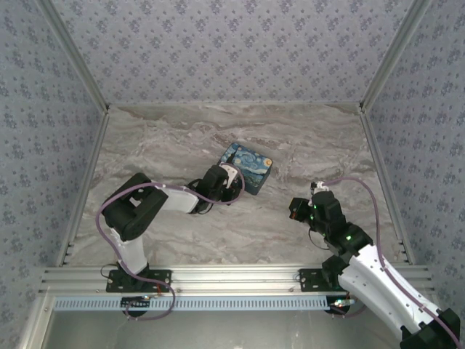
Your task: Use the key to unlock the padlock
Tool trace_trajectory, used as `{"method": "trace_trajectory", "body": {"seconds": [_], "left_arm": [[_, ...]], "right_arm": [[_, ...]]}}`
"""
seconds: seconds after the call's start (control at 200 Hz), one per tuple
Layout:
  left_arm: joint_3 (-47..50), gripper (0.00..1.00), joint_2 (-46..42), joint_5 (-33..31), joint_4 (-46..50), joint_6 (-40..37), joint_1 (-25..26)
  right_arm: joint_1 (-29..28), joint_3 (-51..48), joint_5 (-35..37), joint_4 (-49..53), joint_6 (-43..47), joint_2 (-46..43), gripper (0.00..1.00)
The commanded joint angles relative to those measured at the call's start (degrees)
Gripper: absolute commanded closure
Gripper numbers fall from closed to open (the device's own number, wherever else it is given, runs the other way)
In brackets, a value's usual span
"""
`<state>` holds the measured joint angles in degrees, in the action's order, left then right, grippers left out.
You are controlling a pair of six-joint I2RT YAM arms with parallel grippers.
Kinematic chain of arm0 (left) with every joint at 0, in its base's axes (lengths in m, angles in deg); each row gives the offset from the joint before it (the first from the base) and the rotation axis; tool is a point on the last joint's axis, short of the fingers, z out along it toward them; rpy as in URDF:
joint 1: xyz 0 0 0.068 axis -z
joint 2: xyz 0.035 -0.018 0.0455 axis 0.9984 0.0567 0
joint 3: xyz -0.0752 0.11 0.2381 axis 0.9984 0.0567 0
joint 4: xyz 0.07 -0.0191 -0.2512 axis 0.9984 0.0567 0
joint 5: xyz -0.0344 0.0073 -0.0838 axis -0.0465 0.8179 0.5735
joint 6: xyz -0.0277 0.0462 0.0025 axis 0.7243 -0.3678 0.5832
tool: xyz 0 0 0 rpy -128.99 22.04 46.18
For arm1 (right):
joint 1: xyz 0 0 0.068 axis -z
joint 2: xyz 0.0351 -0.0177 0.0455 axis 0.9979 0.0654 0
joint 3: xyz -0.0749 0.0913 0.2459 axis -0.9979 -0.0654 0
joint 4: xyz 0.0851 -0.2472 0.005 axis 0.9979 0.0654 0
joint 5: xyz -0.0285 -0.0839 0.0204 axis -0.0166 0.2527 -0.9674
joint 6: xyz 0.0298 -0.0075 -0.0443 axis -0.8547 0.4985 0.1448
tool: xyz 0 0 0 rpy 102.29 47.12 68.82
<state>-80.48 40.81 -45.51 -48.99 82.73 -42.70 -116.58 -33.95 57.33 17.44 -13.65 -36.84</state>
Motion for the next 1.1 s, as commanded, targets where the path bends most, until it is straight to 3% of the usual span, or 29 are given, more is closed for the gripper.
{"method": "trace_trajectory", "body": {"seconds": [0.0, 0.395, 0.645, 1.094], "left_arm": [[-1.5, 0.63, 0.0, 0.7, 0.5, -0.7, 0.4], [-1.3, 0.71, -3.0, 2.2, 1.6, -0.9, 0.4], [-3.9, 0.73, -5.6, 6.4, 6.9, -0.1, 0.3], [-7.6, 0.76, -6.6, 12.8, 14.1, 9.1, -2.4]], "right_arm": [[-0.4, -0.6, 1.2, 1.0, -0.8, -0.7, 1.0], [-0.4, -0.9, 1.3, 1.1, -0.8, -0.8, 1.0], [-0.4, -1.4, 0.2, -0.4, -0.5, -0.6, 1.0], [-1.0, -2.3, -1.3, -4.1, 0.2, 2.8, 1.0]]}}
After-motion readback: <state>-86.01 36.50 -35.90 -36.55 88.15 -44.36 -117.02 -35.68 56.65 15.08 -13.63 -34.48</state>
